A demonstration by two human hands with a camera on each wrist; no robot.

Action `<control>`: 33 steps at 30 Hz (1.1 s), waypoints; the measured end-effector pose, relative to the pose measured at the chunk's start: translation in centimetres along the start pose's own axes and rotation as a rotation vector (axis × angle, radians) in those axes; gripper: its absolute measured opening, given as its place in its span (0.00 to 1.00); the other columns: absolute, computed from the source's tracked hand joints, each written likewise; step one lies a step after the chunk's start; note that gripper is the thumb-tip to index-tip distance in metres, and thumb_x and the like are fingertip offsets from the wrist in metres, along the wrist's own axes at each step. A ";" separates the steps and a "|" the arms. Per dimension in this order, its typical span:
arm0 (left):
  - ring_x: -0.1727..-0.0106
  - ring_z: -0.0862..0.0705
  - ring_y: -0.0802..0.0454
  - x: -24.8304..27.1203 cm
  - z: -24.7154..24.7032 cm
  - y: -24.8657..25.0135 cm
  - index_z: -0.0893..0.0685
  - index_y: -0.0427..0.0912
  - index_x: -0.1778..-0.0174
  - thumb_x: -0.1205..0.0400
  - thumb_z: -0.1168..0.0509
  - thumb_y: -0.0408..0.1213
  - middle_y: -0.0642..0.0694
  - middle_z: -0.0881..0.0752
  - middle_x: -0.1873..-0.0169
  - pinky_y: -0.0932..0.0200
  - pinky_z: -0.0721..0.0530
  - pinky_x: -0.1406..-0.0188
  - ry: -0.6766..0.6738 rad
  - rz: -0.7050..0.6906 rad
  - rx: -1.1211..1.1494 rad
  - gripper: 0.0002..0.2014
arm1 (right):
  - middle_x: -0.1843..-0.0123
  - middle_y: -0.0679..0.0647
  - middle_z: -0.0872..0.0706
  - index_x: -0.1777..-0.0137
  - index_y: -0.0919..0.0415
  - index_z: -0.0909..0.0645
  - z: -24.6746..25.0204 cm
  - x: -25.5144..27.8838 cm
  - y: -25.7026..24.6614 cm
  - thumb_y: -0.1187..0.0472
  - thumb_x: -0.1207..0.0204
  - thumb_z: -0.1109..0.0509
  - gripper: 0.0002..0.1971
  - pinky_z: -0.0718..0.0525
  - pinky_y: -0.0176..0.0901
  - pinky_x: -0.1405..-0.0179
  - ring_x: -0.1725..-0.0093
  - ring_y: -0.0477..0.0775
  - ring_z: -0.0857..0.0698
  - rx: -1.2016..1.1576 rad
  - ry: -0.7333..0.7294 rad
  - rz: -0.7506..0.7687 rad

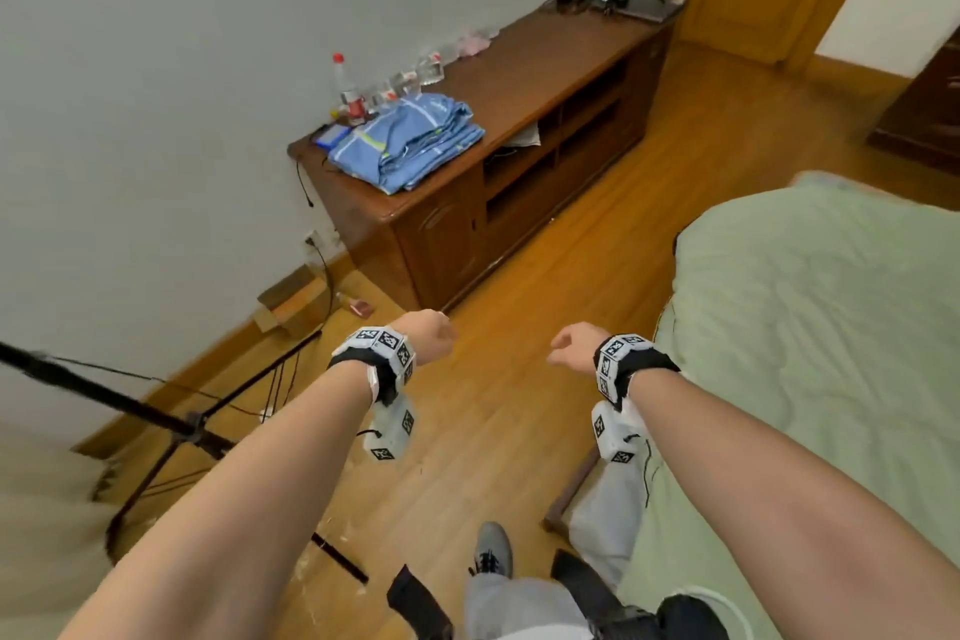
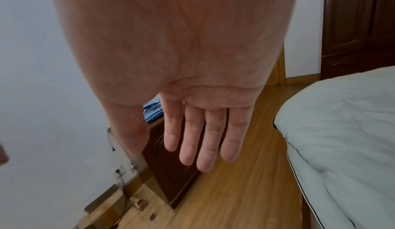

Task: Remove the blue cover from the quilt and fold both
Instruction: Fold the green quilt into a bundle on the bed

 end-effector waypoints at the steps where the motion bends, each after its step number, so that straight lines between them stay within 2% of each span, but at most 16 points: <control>1: 0.40 0.16 0.51 -2.6 3.0 0.6 0.18 0.56 0.33 0.18 0.41 0.41 0.54 0.16 0.38 0.52 0.16 0.39 0.035 -0.024 -0.001 0.18 | 0.34 0.51 0.15 0.33 0.53 0.19 2.5 -1.6 -0.9 0.50 0.24 0.26 0.20 0.19 0.51 0.34 0.36 0.55 0.17 -0.018 0.032 -0.007; 3: 0.41 0.16 0.51 -7.4 8.1 2.5 0.18 0.58 0.34 0.18 0.42 0.40 0.55 0.16 0.39 0.51 0.15 0.40 0.060 -0.083 0.003 0.18 | 0.35 0.51 0.15 0.33 0.52 0.19 7.4 -4.6 -2.1 0.51 0.23 0.27 0.19 0.19 0.50 0.35 0.36 0.55 0.18 -0.041 0.070 -0.019; 6: 0.44 0.16 0.52 -15.6 14.0 5.9 0.19 0.56 0.33 0.17 0.41 0.39 0.53 0.16 0.40 0.54 0.15 0.41 0.023 -0.184 -0.014 0.17 | 0.34 0.51 0.16 0.33 0.53 0.19 15.1 -9.5 -1.7 0.51 0.23 0.28 0.19 0.20 0.50 0.34 0.36 0.55 0.18 -0.077 0.141 -0.068; 11: 0.40 0.16 0.52 -31.3 21.7 12.7 0.20 0.56 0.33 0.17 0.38 0.42 0.53 0.16 0.37 0.51 0.16 0.37 -0.066 -0.353 -0.102 0.16 | 0.31 0.53 0.17 0.30 0.55 0.20 26.1 -18.4 2.5 0.52 0.22 0.28 0.21 0.22 0.51 0.31 0.33 0.57 0.19 -0.151 0.229 -0.229; 15: 0.36 0.17 0.51 -43.6 28.9 20.2 0.19 0.52 0.32 0.16 0.37 0.40 0.51 0.17 0.35 0.49 0.18 0.33 -0.075 -0.531 -0.161 0.16 | 0.32 0.56 0.17 0.31 0.57 0.20 34.9 -25.3 6.5 0.53 0.23 0.27 0.22 0.22 0.47 0.31 0.34 0.58 0.19 -0.255 0.313 -0.379; 19: 0.39 0.16 0.52 -54.5 34.8 30.0 0.19 0.53 0.33 0.16 0.36 0.41 0.52 0.16 0.37 0.51 0.16 0.37 -0.088 -0.667 -0.205 0.15 | 0.34 0.53 0.15 0.33 0.53 0.18 42.8 -30.4 10.9 0.50 0.25 0.26 0.21 0.21 0.46 0.34 0.36 0.57 0.18 -0.398 0.420 -0.537; 21: 0.40 0.16 0.53 -58.5 36.5 35.7 0.19 0.54 0.33 0.17 0.36 0.42 0.52 0.15 0.38 0.53 0.16 0.38 -0.140 -0.752 -0.254 0.15 | 0.35 0.52 0.15 0.33 0.51 0.19 45.9 -31.8 14.0 0.48 0.26 0.26 0.22 0.20 0.47 0.34 0.37 0.57 0.17 -0.471 0.440 -0.633; 25: 0.39 0.16 0.52 -66.4 38.1 48.2 0.19 0.53 0.32 0.16 0.36 0.42 0.51 0.16 0.37 0.53 0.17 0.37 -0.219 -0.928 -0.365 0.16 | 0.36 0.56 0.15 0.31 0.53 0.21 51.7 -34.9 21.0 0.48 0.25 0.26 0.24 0.21 0.46 0.37 0.37 0.59 0.18 -0.602 0.472 -0.786; 29: 0.37 0.17 0.51 -74.6 39.1 59.6 0.19 0.52 0.31 0.15 0.38 0.41 0.52 0.16 0.35 0.58 0.19 0.39 -0.250 -1.023 -0.464 0.16 | 0.29 0.56 0.20 0.27 0.54 0.24 58.0 -40.8 29.1 0.47 0.24 0.28 0.27 0.22 0.48 0.33 0.31 0.60 0.21 -0.662 0.473 -0.846; 33: 0.35 0.18 0.51 -83.5 41.7 70.5 0.19 0.50 0.30 0.15 0.38 0.39 0.50 0.17 0.34 0.59 0.20 0.38 -0.301 -1.029 -0.559 0.17 | 0.31 0.59 0.19 0.28 0.61 0.23 67.5 -47.2 36.6 0.50 0.21 0.31 0.24 0.21 0.51 0.33 0.32 0.63 0.20 -0.675 0.464 -0.848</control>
Point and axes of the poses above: each hand's wrist, its own x-axis away from the middle knuckle, its own z-axis out of the back of the hand, y = z × x, the point moved 5 cm from there along -x, towards the middle knuckle
